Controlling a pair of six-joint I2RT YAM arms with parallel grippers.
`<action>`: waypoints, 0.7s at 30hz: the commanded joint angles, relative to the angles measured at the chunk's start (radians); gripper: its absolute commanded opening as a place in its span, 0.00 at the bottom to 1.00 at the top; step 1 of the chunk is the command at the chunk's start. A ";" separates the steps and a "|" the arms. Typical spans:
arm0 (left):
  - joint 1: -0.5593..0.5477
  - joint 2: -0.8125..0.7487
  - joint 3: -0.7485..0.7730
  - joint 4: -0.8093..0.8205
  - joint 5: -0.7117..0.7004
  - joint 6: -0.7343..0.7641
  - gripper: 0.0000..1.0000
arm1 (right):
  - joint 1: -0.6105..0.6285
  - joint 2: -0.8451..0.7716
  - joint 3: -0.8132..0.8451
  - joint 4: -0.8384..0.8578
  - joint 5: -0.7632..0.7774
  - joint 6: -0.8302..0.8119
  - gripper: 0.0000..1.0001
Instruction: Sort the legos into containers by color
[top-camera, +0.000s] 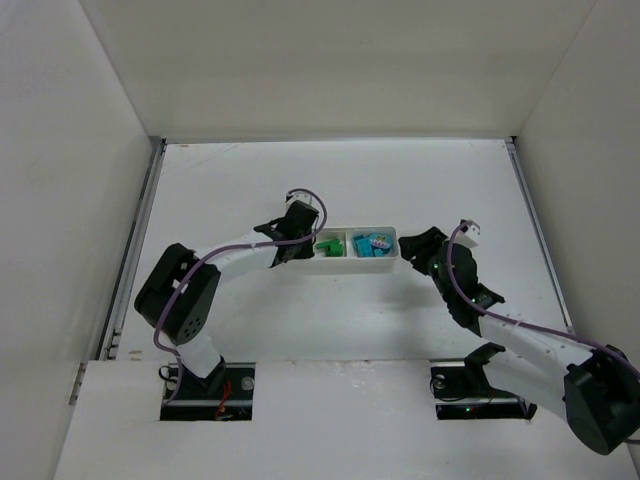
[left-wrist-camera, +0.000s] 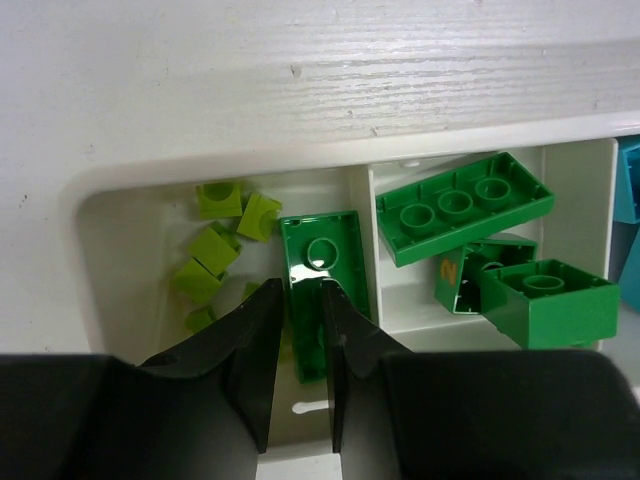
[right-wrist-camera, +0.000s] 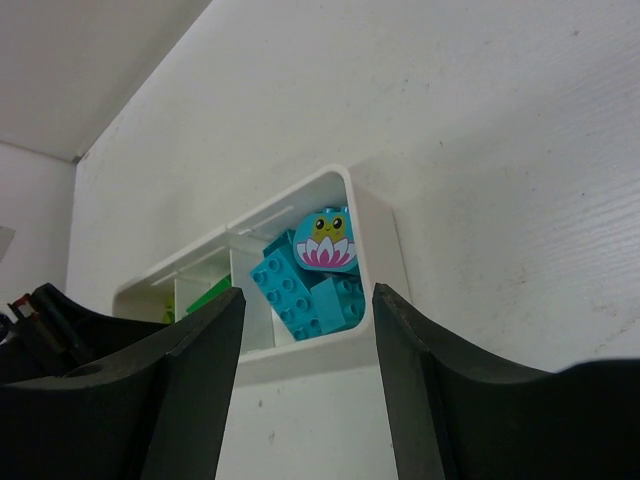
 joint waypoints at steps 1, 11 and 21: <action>0.008 0.002 0.035 0.010 -0.006 0.018 0.19 | 0.011 0.000 0.009 0.065 -0.010 0.009 0.60; -0.014 0.026 0.041 0.015 -0.053 0.035 0.10 | 0.028 0.008 0.014 0.076 -0.010 0.014 0.60; -0.032 -0.081 0.009 0.018 -0.130 0.044 0.02 | 0.031 0.010 0.014 0.078 -0.010 0.016 0.60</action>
